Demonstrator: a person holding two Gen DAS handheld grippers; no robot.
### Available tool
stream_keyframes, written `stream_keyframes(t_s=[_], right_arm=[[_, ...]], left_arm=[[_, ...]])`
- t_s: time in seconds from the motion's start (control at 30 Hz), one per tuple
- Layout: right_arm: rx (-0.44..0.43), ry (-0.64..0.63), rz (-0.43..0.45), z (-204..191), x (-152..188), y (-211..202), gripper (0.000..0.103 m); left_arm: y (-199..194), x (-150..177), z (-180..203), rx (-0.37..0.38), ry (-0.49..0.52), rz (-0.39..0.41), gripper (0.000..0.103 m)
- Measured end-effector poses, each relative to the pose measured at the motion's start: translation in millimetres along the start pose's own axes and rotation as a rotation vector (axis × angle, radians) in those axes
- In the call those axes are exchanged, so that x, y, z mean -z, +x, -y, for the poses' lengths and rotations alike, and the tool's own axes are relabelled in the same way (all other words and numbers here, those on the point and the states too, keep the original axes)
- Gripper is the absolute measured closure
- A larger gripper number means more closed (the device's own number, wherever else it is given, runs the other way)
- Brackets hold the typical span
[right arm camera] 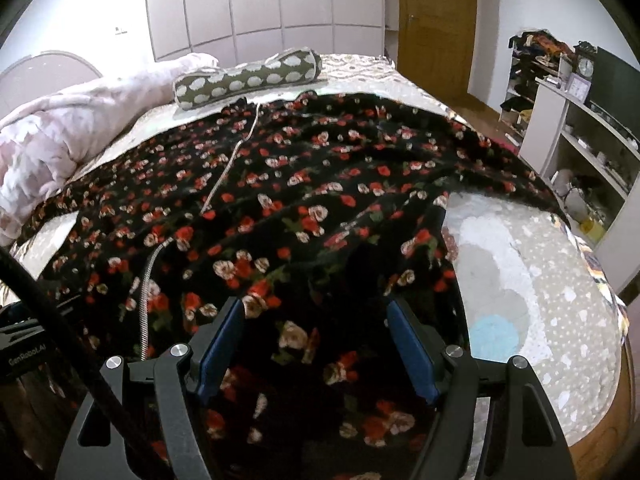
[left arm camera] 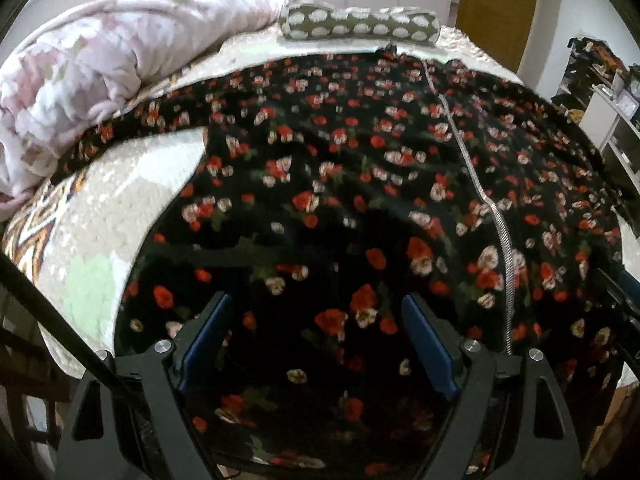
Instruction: Fold large clothes
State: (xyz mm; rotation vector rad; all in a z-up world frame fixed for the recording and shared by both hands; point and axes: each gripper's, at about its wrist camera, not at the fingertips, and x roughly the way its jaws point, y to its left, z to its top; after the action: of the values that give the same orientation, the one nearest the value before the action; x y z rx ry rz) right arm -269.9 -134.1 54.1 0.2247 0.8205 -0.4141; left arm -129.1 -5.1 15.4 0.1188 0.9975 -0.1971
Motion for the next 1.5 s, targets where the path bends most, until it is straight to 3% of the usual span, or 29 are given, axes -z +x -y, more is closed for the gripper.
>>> stream_keyframes(t_s=[0.27,0.5,0.7,1.13,1.5], right_arm=[[0.002,-0.040,-0.060,-10,11,23,0.025],[0.013,-0.064,-0.029,-13,21,32,0.019],[0.032,-0.073,-0.024,-19,20,36,0.011],[0.081,-0.049,-0.020,-25,20,40,0.007],[0.124,-0.029,-0.060,-28,16,44,0.005]], left_arm=[[8,5,0,-0.022,0.023,0.011,0.009],[12,8,1,-0.047,0.024,0.034,0.001],[13,13,2,-0.056,0.046,0.066,0.000],[7,21,-8,0.029,0.115,0.091,0.000],[-5,29,-14,0.072,0.140,0.039,0.000]])
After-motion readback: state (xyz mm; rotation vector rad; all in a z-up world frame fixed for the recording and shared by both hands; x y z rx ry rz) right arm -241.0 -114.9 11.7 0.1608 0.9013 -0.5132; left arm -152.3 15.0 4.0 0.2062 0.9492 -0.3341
